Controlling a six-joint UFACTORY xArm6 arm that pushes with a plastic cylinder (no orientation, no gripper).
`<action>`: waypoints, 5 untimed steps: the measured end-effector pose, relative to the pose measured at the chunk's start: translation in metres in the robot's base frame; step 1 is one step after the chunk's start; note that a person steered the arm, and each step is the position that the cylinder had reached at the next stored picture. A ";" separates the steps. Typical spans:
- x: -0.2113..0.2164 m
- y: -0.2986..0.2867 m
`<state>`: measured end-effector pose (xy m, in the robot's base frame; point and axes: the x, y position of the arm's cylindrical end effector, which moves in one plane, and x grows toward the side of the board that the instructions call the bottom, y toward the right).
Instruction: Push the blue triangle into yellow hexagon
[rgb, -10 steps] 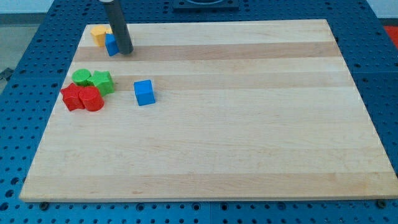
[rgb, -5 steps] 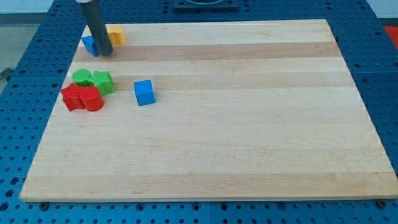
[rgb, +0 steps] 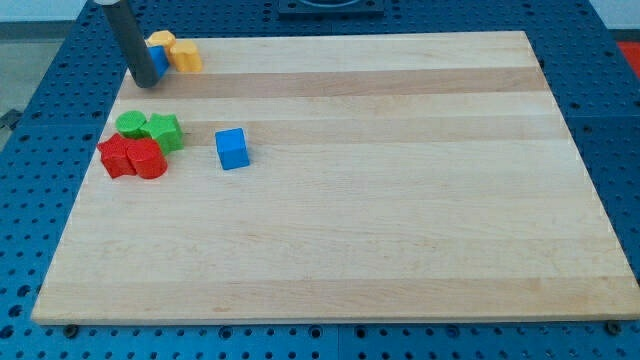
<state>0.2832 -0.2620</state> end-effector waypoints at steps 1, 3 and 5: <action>0.000 -0.009; -0.005 -0.001; 0.022 0.161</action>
